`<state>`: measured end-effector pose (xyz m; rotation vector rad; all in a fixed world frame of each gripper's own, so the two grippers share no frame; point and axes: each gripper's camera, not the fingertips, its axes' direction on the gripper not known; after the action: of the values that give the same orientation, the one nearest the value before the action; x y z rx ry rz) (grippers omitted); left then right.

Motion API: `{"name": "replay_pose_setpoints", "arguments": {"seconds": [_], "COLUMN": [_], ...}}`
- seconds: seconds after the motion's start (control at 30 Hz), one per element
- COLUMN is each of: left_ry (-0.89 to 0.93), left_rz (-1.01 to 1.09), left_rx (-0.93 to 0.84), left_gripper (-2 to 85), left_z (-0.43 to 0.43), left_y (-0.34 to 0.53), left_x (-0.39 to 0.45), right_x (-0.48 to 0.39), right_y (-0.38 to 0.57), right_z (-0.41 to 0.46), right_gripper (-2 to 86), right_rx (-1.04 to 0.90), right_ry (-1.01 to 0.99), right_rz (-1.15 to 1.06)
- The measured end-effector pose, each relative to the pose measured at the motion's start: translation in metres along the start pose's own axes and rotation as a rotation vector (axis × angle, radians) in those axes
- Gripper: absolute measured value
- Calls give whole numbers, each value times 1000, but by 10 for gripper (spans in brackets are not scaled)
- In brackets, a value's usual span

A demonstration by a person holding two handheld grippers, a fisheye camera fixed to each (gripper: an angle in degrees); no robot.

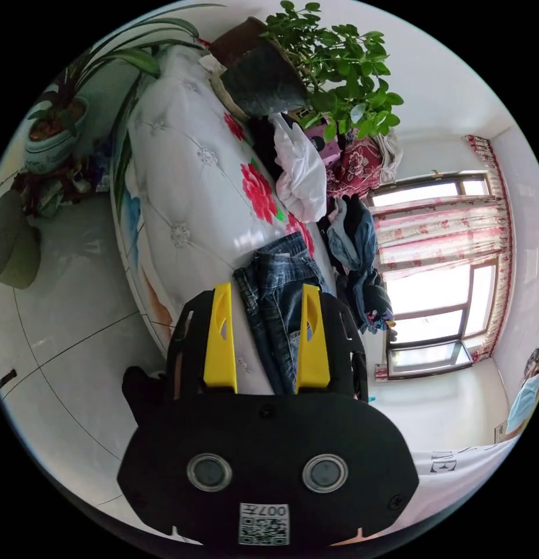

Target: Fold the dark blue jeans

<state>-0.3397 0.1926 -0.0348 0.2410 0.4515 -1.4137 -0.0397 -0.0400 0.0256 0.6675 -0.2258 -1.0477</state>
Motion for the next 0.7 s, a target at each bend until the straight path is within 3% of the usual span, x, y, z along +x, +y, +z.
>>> {"name": "replay_pose_setpoints", "arguments": {"seconds": [0.17, 0.23, 0.4, 0.5, 0.57, 0.7], "left_ry": [-355, -356, -87, 149, 347, 656], "left_rz": [75, 128, 157, 431, 711, 1032], "left_rx": [-25, -41, -10, -47, -178, -502], "left_gripper": [104, 69, 43, 41, 41, 42], "left_z": [49, 60, 66, 78, 106, 166], "left_y": [0, 2, 7, 25, 57, 141], "left_x": [46, 58, 91, 180, 267, 376], "right_x": [20, 31, 68, 94, 118, 156], "right_y": [-9, -8, 11, 35, 60, 105], "right_z": [-22, -34, -70, -100, -127, -169], "right_gripper": [20, 15, 7, 5, 4, 7], "right_rx": [20, 57, 145, 203, 262, 379], "right_ry": [27, 35, 56, 109, 149, 182], "right_rz": [10, 34, 141, 225, 315, 479]}}
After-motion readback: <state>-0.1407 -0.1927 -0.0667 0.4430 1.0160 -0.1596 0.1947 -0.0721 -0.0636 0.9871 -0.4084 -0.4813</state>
